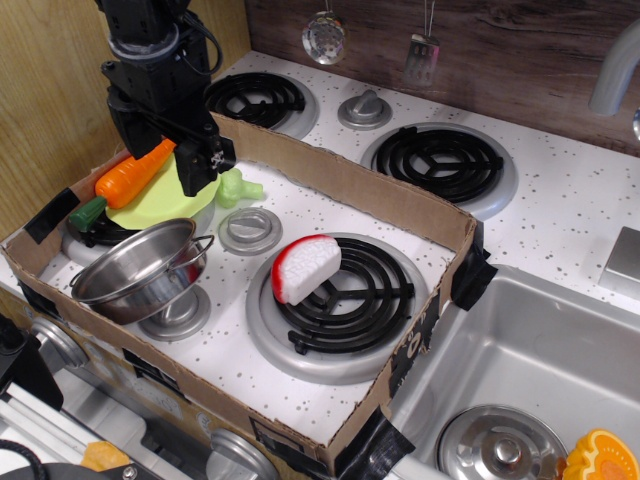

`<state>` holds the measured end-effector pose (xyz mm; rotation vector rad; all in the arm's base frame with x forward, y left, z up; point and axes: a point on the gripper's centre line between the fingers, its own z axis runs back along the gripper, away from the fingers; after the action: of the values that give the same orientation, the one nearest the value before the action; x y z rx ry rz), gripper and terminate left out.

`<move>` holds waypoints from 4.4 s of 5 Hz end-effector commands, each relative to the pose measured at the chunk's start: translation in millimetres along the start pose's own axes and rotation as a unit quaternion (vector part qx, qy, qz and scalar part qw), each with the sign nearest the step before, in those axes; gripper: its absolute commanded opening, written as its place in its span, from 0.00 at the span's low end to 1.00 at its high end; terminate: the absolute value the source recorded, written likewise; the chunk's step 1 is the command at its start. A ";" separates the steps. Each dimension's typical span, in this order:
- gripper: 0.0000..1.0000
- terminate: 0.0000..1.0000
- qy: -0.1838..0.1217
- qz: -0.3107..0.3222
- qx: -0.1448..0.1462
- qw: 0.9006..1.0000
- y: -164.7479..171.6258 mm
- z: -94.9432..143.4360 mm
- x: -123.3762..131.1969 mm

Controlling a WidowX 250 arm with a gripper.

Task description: Take carrot off plate

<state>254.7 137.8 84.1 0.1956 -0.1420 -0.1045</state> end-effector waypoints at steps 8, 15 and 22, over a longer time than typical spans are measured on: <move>1.00 0.00 0.004 0.059 -0.034 0.998 78.7 -59.3 -16.6; 0.00 0.00 0.019 0.101 -0.016 0.995 9.2 38.3 -15.4; 0.00 0.00 0.047 0.012 -0.123 0.991 -133.6 2.6 -0.6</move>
<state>240.0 4.3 47.5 -0.0557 -0.0083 -0.0853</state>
